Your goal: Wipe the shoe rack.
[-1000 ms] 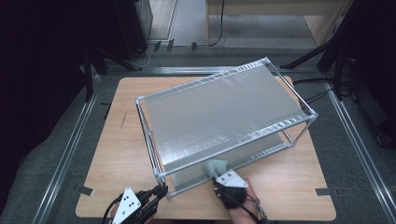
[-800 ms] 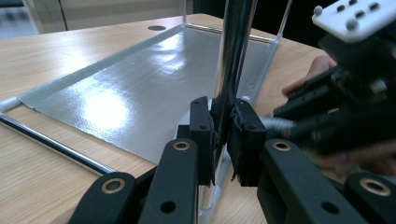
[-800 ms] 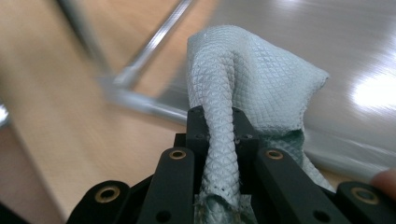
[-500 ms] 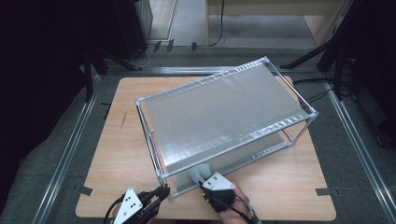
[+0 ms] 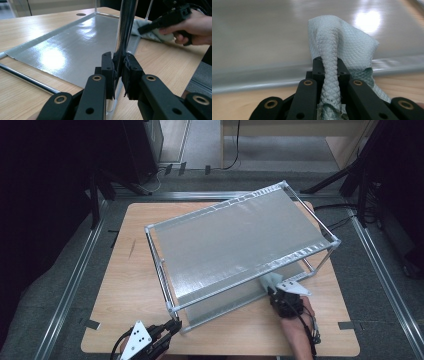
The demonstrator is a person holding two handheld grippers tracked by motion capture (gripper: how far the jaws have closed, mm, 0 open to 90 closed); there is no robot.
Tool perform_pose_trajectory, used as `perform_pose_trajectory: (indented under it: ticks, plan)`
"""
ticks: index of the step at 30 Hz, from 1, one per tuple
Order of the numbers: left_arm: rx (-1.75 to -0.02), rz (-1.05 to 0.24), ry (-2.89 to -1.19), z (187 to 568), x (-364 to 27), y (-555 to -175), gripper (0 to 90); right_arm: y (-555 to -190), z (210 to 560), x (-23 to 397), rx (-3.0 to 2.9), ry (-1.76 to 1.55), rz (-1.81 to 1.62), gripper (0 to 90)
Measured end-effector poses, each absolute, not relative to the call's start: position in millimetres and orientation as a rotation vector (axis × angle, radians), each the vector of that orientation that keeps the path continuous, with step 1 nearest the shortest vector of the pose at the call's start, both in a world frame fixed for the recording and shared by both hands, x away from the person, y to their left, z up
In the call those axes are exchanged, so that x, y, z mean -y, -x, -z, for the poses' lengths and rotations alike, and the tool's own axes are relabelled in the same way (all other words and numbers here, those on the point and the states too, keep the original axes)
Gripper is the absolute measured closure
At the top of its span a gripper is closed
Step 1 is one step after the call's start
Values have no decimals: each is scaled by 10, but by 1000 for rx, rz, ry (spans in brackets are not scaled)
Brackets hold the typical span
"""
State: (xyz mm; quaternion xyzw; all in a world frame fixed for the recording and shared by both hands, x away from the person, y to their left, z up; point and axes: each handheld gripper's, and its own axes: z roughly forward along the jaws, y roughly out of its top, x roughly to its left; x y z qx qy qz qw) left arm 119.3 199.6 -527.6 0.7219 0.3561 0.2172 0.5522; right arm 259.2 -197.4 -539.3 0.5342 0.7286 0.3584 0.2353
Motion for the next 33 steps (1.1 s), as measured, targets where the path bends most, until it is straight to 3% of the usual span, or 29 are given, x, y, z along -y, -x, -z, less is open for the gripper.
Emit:
perform_pose_trajectory:
  ticks: [9,15,25,29,33]
  plan:
    - [-857,-522,-1703,5275,-1987,-1202,814,-2858,5396,2298,-1848,-1560,-880,832]
    - [-874,-518,-1696,5275,-1973,-1202,813,-2603,5440,1857,-1962,-1460,-976,834]
    - [-868,-534,-1699,5281,-1909,-1233,813,-1959,5477,543,-2304,-1087,-1136,825]
    - [-867,-538,-1704,5278,-1908,-1239,814,-1812,5466,354,-2381,-971,-1142,827]
    - [-868,-537,-1705,5276,-1908,-1254,815,-1932,5463,550,-2352,-1018,-1141,829]
